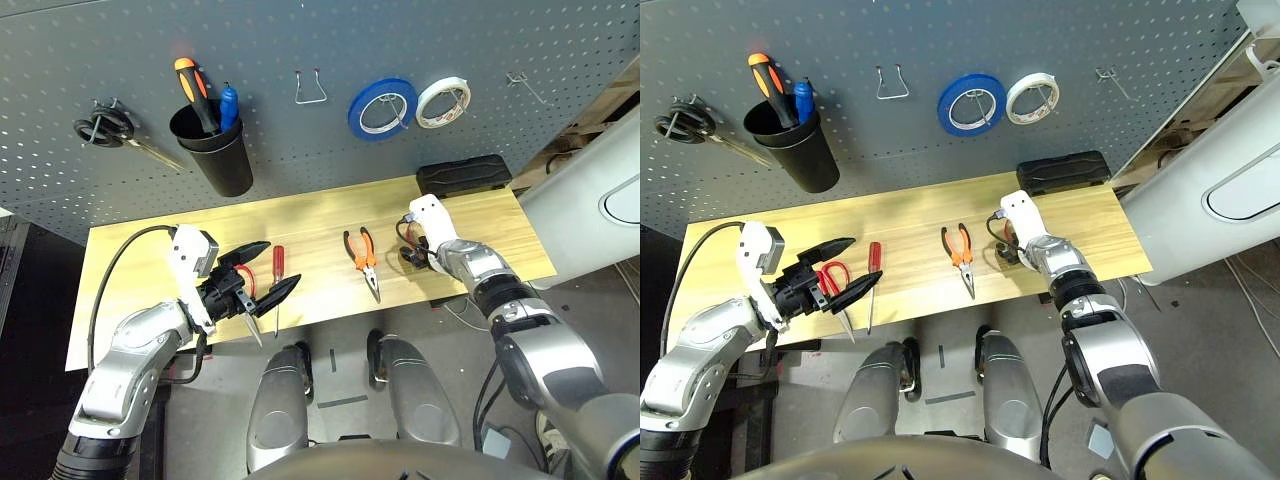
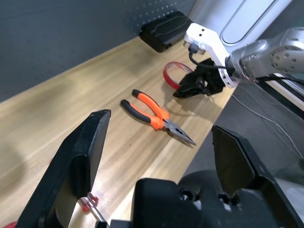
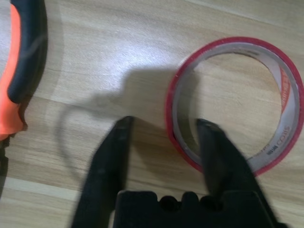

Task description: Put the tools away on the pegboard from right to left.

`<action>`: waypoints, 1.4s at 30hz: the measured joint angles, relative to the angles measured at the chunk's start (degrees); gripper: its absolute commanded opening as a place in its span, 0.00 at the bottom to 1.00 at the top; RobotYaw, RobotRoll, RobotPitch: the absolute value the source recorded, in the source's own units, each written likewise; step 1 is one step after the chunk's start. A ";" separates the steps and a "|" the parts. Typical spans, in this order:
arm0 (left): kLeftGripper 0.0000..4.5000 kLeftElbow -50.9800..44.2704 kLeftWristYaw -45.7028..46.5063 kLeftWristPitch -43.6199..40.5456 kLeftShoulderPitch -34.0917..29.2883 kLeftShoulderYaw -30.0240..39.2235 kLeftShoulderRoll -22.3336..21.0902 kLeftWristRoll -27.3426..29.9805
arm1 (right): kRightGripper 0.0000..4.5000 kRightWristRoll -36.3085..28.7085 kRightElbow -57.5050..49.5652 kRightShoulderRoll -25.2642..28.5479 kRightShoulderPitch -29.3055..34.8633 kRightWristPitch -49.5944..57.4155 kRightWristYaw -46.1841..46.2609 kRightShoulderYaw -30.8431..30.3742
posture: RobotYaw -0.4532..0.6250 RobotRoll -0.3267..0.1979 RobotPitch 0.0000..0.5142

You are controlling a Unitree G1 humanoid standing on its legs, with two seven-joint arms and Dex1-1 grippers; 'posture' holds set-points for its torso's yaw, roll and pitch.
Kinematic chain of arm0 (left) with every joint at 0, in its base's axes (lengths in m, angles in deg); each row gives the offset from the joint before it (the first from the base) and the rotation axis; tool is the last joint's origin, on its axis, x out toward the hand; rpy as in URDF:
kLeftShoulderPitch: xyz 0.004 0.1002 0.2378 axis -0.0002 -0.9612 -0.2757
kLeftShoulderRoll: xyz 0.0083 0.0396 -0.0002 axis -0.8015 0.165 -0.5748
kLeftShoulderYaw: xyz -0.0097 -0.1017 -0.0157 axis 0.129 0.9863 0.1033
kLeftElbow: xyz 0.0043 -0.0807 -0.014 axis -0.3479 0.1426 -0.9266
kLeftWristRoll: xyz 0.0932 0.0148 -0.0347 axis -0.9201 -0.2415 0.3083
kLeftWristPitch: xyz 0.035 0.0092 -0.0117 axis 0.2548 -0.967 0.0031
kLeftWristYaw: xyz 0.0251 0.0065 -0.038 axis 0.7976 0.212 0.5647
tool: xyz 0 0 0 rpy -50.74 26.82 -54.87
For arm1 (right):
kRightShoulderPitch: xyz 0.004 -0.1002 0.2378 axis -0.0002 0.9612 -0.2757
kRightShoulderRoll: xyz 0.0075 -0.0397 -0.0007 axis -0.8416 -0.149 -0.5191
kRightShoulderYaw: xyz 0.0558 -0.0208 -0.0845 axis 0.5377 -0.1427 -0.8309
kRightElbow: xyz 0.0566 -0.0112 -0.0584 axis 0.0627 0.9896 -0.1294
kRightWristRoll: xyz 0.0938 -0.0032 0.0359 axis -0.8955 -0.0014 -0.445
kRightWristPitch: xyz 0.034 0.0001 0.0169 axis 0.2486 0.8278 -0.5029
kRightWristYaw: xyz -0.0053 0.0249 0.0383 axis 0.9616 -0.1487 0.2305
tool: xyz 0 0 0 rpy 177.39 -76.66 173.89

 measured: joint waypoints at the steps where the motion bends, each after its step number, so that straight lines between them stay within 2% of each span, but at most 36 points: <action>1: 1.00 -0.05 0.17 -0.54 0.42 0.01 0.00 0.00 | 0.29 0.08 0.30 -0.02 0.00 -0.50 0.03 0.06 | 0.44 0.62 0.42; 4: 1.00 -0.03 0.22 -1.25 1.65 0.00 0.01 0.00 | 0.04 0.25 0.44 0.02 0.12 -1.00 0.12 0.37 | 0.43 0.62 0.40; 5: 1.00 0.01 0.23 -1.28 2.12 -0.02 0.05 -0.01 | 0.01 0.27 0.11 0.07 0.34 -0.98 0.19 0.42 | 0.42 0.62 0.39; 9: 1.00 0.78 0.40 -1.22 3.86 -0.61 0.91 -0.10 | 0.01 0.39 -3.80 0.41 2.62 0.26 0.59 0.45 | 0.41 0.62 0.35; 12: 1.00 1.46 0.41 -0.62 4.39 -1.17 1.83 -0.21 | 0.01 1.20 -10.92 1.99 6.42 2.26 0.73 -0.07 | 0.40 0.62 0.33; 18: 1.00 4.14 0.05 2.78 4.91 -1.23 2.91 -0.59 | 0.01 3.56 -33.66 7.90 14.81 7.43 1.62 -0.34 | 0.39 0.62 0.27; 22: 1.00 4.72 0.08 5.88 2.34 0.60 3.23 -0.60 | 0.01 4.13 -47.63 10.85 20.73 10.20 1.72 -0.01 | 0.40 0.62 0.23; 28: 1.00 4.14 -0.41 9.93 -1.39 4.79 3.29 0.28 | 0.01 4.02 -59.75 12.52 23.83 11.95 2.38 3.06 | 0.42 0.62 0.20; 32: 1.00 3.16 -1.08 11.47 -1.61 7.66 3.04 1.59 | 0.01 4.02 -61.96 13.90 24.01 10.51 2.93 4.84 | 0.43 0.62 0.19; 42: 1.00 3.60 -2.67 11.69 5.20 13.54 0.12 5.86 | 0.01 3.98 -57.66 17.18 19.01 0.70 3.15 5.54 | 0.44 0.62 0.17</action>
